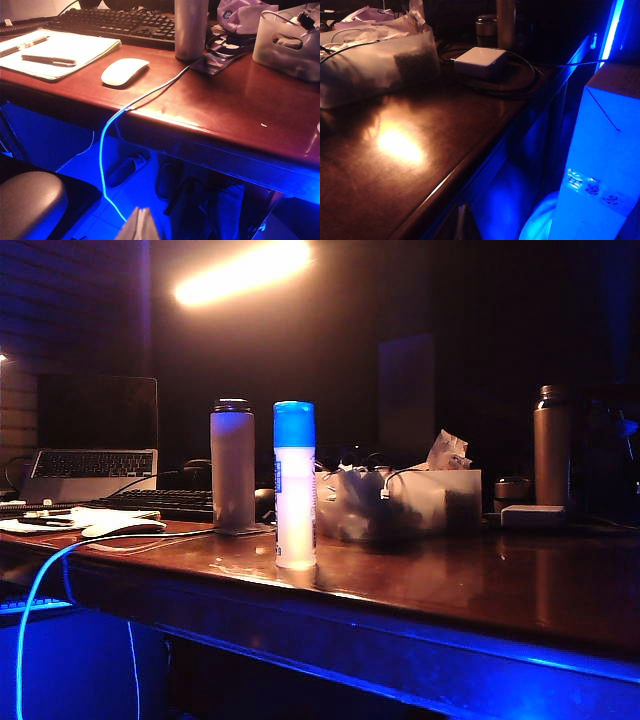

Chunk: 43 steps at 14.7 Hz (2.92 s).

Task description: Pick up the liquid glue and place it into the translucent box.

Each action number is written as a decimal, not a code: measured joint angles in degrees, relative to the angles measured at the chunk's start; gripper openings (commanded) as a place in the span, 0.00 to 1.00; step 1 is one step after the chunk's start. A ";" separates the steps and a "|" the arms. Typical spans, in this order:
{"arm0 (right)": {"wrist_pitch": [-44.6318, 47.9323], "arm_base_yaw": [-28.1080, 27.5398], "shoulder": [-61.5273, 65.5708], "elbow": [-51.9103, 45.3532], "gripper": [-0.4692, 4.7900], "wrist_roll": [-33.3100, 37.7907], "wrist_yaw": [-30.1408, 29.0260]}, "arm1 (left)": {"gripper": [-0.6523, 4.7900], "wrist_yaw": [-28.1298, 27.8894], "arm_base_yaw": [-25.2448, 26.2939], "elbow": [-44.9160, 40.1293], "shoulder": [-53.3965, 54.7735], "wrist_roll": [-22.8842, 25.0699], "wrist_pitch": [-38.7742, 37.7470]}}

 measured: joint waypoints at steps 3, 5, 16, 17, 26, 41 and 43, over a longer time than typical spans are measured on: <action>0.00 0.00 0.00 0.00 0.09 1.16 0.02 | 0.11 -0.02 0.00 0.00 0.00 0.02 0.00; 0.00 0.00 0.00 0.00 0.09 1.51 0.02 | 0.11 -0.02 0.00 0.00 0.00 0.02 0.00; 4.96 0.02 10.86 20.85 0.09 1.55 0.11 | 0.11 -8.00 0.00 12.33 6.23 -7.85 9.44; 5.44 0.02 16.70 25.49 0.09 1.16 0.09 | 0.11 -7.98 0.00 15.72 11.04 -7.82 10.03; 0.24 5.03 53.42 49.70 0.09 0.11 -37.09 | 0.12 31.43 -2.64 44.41 69.77 -7.28 14.10; -4.04 12.15 56.13 49.68 0.09 -3.96 -33.11 | 1.00 15.08 -22.53 46.64 83.89 1.66 25.75; -4.07 12.15 56.13 49.68 0.09 -3.96 -33.11 | 1.00 15.08 -22.53 46.66 86.55 1.03 28.39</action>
